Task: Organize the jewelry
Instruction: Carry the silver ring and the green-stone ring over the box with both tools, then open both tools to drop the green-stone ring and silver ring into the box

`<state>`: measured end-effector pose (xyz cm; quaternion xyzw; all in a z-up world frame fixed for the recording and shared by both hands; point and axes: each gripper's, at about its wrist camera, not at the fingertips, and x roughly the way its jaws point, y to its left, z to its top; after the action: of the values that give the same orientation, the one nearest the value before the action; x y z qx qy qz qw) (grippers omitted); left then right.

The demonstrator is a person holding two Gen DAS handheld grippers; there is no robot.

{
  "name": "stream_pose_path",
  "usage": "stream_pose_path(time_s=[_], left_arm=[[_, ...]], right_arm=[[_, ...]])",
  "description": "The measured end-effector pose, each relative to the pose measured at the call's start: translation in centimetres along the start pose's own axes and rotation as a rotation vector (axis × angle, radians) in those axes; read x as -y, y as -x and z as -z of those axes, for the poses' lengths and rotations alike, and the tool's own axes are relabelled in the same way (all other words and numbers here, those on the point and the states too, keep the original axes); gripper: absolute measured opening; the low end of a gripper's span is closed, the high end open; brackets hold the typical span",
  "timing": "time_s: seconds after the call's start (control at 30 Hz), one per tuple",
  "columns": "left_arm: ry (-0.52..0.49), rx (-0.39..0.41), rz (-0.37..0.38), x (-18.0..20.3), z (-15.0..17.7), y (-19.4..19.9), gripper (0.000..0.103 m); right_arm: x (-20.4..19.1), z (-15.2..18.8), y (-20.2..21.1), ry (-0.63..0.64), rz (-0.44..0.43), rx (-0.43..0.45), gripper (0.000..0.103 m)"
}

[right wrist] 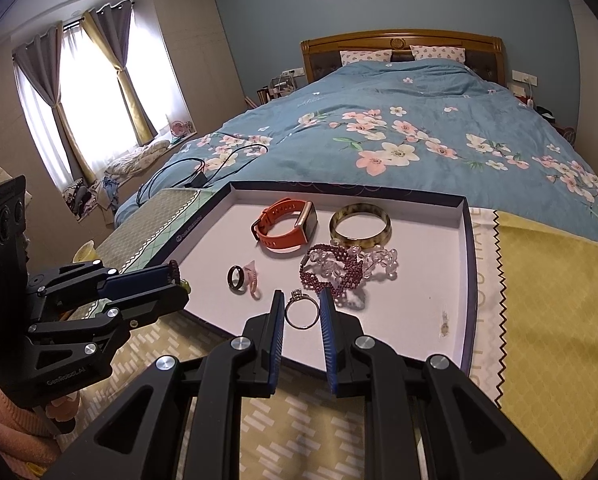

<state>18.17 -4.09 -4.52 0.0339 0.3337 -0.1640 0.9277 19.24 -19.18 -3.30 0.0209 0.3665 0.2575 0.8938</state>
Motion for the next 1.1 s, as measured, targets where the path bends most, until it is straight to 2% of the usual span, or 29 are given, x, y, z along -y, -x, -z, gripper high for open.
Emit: stream_pose_path(time_s=[0.4, 1.1], left_arm=[[0.013, -0.024, -0.017, -0.7, -0.5, -1.6, 0.023], [0.073, -0.124, -0.014, -1.7, 0.0, -5.4, 0.023]], right_arm=[[0.4, -0.5, -1.4, -0.006, 0.007, -0.026, 0.016], [0.6, -0.8, -5.0, 0.0, 0.057, -0.109, 0.016]])
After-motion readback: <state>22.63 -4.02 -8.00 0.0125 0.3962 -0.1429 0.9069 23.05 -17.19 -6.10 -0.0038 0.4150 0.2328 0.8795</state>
